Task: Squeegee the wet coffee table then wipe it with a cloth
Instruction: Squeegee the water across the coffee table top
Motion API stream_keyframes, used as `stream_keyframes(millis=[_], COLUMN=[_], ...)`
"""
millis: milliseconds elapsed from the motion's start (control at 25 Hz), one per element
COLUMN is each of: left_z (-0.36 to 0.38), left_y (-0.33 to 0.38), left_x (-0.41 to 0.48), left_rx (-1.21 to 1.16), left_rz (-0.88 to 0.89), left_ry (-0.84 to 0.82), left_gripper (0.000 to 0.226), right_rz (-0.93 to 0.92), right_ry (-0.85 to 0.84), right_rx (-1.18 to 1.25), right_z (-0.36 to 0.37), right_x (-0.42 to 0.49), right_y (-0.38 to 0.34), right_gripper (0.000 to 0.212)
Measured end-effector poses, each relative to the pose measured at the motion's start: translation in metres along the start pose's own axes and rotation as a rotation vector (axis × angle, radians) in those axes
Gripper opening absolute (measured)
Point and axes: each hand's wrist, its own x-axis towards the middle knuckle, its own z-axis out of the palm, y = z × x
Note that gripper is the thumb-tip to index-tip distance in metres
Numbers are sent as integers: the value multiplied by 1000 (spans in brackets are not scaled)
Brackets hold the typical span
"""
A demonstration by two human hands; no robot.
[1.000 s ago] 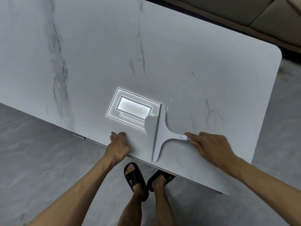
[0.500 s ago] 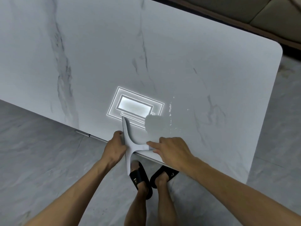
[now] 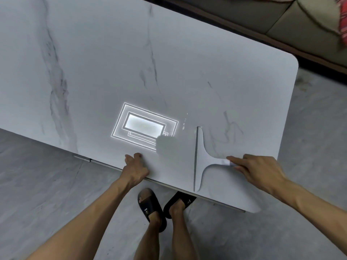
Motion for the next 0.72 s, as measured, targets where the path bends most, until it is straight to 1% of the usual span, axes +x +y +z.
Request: stream_keyframes(millis=[120, 240, 360, 440, 560, 720], left_z=[-4, -5, -5, -5, -2, -4], left_y=[5, 5, 2, 1, -1, -3], left_x=[-2, -3, -3, -2, 0, -2], left_rx=[-12, -18, -38, -45, -47, -69], left_rz=[-11, -11, 5, 13, 3, 21], left_ry=[-15, -15, -25, -25, -29, -37], left_gripper=[64, 62, 59, 58, 58, 57], right_rz=[-3, -148, -316, -351, -295, -83], right_ry=[10, 41, -55, -93, -135, -130], right_rx=[-38, -4, 25, 28, 31, -9], right_z=[-16, -17, -1, 6, 6, -9], right_x=[-3, 11, 38, 52, 54, 34], right_y=[-1, -35, -85, -102, -82, -19], right_gripper=[25, 26, 30, 31, 33, 35])
